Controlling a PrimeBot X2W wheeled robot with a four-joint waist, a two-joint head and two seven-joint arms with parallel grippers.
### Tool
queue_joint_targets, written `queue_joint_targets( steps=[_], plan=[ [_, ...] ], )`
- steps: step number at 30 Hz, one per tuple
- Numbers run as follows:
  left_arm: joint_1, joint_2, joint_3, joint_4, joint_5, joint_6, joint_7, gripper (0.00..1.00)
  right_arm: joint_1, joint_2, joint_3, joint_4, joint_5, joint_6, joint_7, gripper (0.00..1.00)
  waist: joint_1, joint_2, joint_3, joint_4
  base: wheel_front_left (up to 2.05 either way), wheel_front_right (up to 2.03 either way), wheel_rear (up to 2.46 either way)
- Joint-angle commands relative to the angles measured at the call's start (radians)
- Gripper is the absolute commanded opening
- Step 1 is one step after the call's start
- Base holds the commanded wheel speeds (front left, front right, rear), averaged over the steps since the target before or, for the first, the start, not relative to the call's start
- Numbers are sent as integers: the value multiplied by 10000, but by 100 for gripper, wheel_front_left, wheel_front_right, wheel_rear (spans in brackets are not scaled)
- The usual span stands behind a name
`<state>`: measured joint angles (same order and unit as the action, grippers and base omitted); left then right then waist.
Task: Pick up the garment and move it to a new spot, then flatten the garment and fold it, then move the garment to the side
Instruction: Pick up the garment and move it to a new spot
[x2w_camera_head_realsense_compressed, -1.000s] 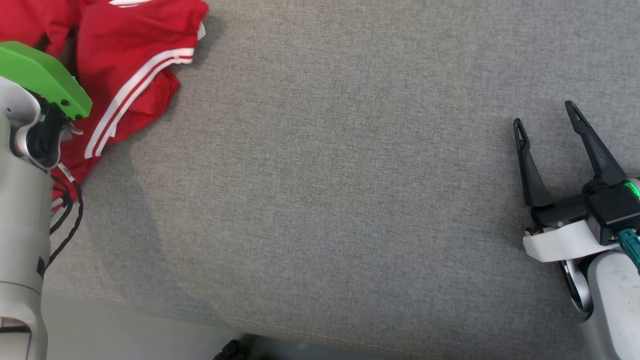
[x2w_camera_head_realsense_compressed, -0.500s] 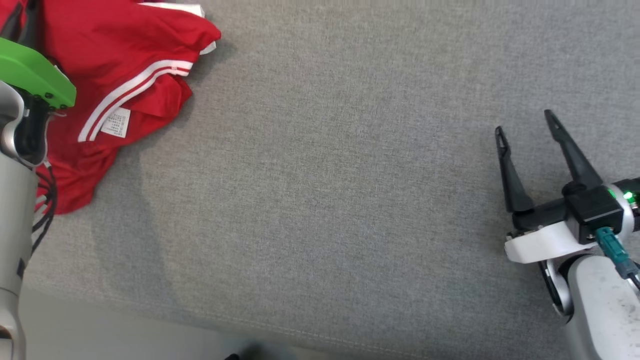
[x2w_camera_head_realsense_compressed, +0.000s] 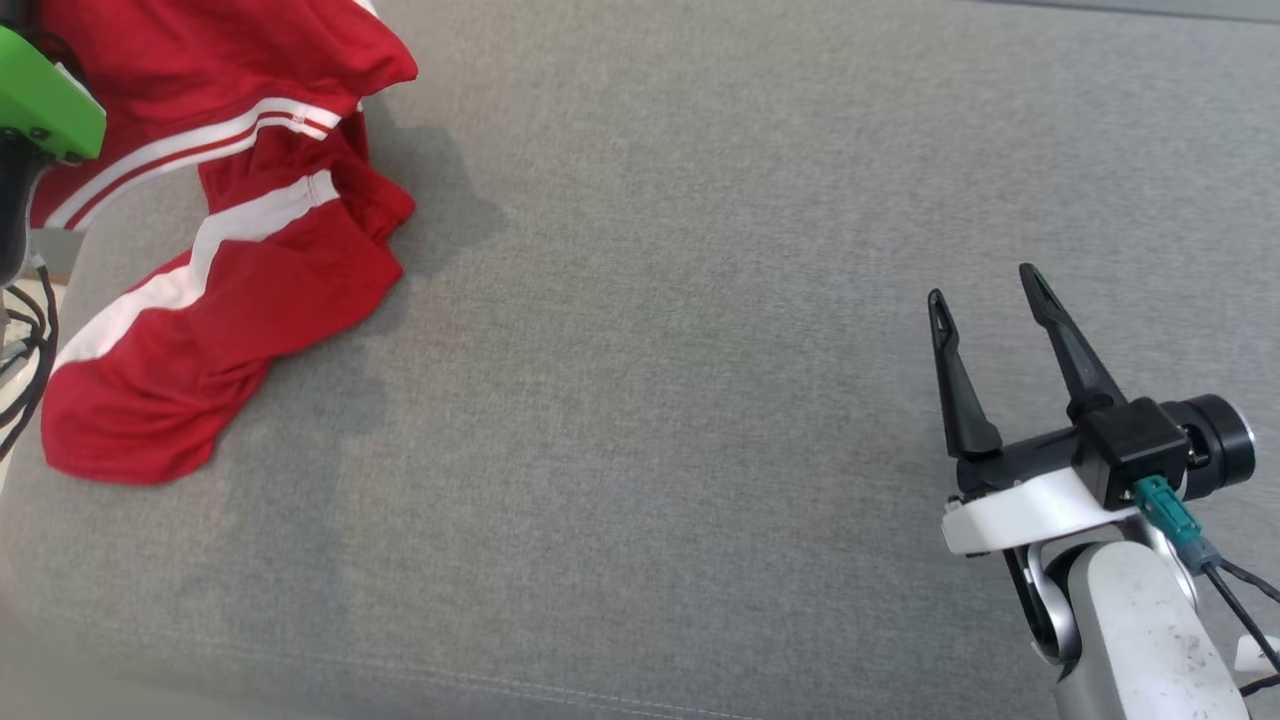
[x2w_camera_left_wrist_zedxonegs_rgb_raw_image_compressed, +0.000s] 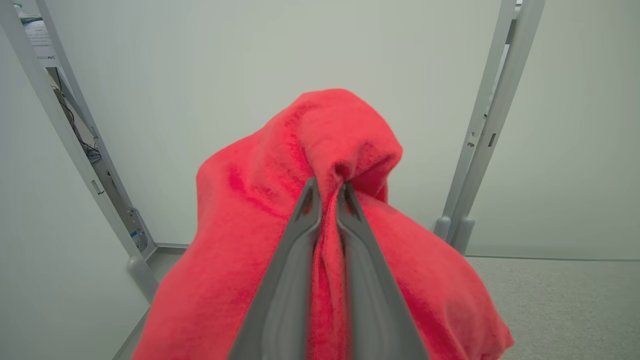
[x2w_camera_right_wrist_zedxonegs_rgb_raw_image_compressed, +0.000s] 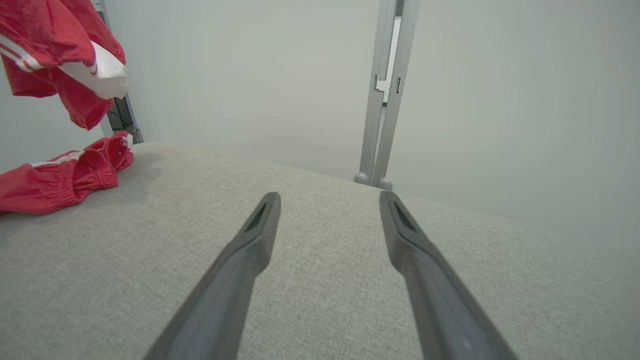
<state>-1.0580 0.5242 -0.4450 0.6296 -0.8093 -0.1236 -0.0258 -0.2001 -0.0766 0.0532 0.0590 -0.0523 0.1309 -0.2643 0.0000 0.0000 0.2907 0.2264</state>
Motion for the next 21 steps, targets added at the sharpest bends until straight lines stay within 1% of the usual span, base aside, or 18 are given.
queue_joint_targets(
  steps=[1, 7, 12, 17, 21],
  plan=[
    [70, 122, 1, -180, -36, 83, 83, 0, 145, 46, 20, -4, 117, -3, -3, 100, 0, 0, -810, -801, 0, 0, 0],
    [244, 106, -191, -1453, -37, 516, 837, 0, 141, 225, 129, 15, 234, -3, -3, 100, 0, 0, -1061, -1771, 0, 0, 0],
    [106, -244, -383, -2362, -186, 899, 1411, 0, -25, 260, 155, -39, 472, -3, -3, 100, 0, 0, -955, -2672, 0, 0, 0],
    [-56, -641, -759, -2809, -75, 1083, 1813, 0, -149, 259, 109, -122, 889, -3, -3, 100, 0, 0, -713, -3542, 0, 0, 0],
    [-94, -1025, -1012, -2854, -31, 1205, 1909, 0, -252, 262, 149, -178, 1132, -3, -3, 100, 0, 0, -431, -4187, 0, 0, 0]
  ],
)
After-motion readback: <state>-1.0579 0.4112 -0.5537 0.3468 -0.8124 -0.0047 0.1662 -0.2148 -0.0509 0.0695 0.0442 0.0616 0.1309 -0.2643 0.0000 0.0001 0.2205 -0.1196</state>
